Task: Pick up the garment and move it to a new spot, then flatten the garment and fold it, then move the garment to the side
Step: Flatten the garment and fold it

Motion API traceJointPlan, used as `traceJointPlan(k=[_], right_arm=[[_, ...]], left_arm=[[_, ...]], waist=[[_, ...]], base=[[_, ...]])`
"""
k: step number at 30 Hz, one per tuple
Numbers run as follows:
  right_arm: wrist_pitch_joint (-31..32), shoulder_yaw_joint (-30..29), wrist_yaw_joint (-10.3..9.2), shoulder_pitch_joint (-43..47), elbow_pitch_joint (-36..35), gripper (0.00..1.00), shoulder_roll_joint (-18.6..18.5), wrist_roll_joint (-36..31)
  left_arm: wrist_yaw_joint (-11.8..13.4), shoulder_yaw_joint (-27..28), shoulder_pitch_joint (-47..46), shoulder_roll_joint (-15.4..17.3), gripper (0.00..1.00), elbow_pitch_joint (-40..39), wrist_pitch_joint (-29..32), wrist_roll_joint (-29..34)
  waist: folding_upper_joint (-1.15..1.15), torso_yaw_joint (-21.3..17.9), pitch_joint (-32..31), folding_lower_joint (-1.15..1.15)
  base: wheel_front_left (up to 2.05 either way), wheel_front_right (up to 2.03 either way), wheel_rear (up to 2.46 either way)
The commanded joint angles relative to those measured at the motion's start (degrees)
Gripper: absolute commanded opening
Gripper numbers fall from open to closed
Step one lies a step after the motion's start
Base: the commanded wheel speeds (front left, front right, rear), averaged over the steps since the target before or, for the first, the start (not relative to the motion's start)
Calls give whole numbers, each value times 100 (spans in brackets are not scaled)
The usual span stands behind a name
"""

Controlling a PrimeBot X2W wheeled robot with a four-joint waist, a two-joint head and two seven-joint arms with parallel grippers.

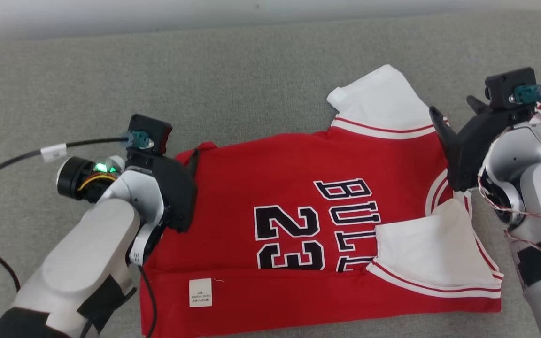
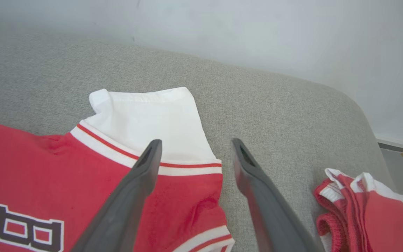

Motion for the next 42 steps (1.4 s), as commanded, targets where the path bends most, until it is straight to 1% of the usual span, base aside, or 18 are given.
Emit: traceJointPlan(k=[1, 8, 15, 16, 17, 18, 19, 20, 21, 24, 30, 35, 42], right_arm=[[-65, 63, -16, -114, 88, 100, -49, 68], [-338, 368, -16, -547, 641, 100, -136, 205], [-492, 463, -16, -732, 1052, 100, -186, 296], [-496, 469, -16, -770, 1116, 100, -190, 309], [-490, 474, -16, -819, 1192, 100, -194, 313], [-485, 486, -16, -862, 1253, 100, -197, 315], [-473, 504, -16, -918, 1332, 100, -203, 316], [-479, 520, -16, -975, 1398, 100, -199, 319], [-465, 530, -16, -1034, 1471, 100, -191, 326], [-359, 553, -15, -1206, 1731, 100, -159, 378], [-295, 555, -15, -1548, 2054, 100, -189, 431], [-181, 397, -16, -1916, 2429, 100, -202, 431], [-340, 339, -16, -2252, 2842, 100, -186, 268]], left_arm=[[-35, -29, -102, -49, 100, 87, 20, 17], [-235, -123, -401, -192, 100, 483, 116, -10], [-285, -129, -520, -269, 100, 687, 22, -63], [-283, -130, -530, -277, 98, 710, 26, -76], [-286, -135, -533, -284, 87, 733, 53, -91], [-293, -140, -540, -288, 59, 754, 59, -101], [-313, -150, -559, -291, 43, 773, 83, -101], [-334, -156, -585, -293, 19, 784, 88, -82], [-344, -155, -610, -299, 0, 793, 110, -99], [-385, -176, -652, -309, 0, 837, 205, -131], [-407, -113, -751, -350, 0, 785, 139, -199], [-501, -42, -822, -361, 0, 646, 146, -353], [-534, -86, -915, -409, 0, 420, 167, -381]], waist=[[-1, -60, 236, -2], [-1, -56, 314, -2], [-1, -47, 279, -2], [-1, -48, 283, -2], [-1, -50, 290, -2], [-1, -52, 303, -2], [-1, -50, 320, -2], [-1, -46, 338, -2], [-1, -42, 366, -2], [-1, -24, 450, -2], [-1, 65, 630, -2], [-1, 182, 849, -2], [-1, 400, 1062, -2]], base=[[0, 0, 0], [0, 0, 0], [0, 0, 0], [0, 0, 0], [0, 0, 0], [0, 0, 0], [0, 0, 0], [0, 0, 0], [0, 0, 0], [0, 0, 0], [0, 0, 0], [0, 0, 0], [0, 0, 0]])
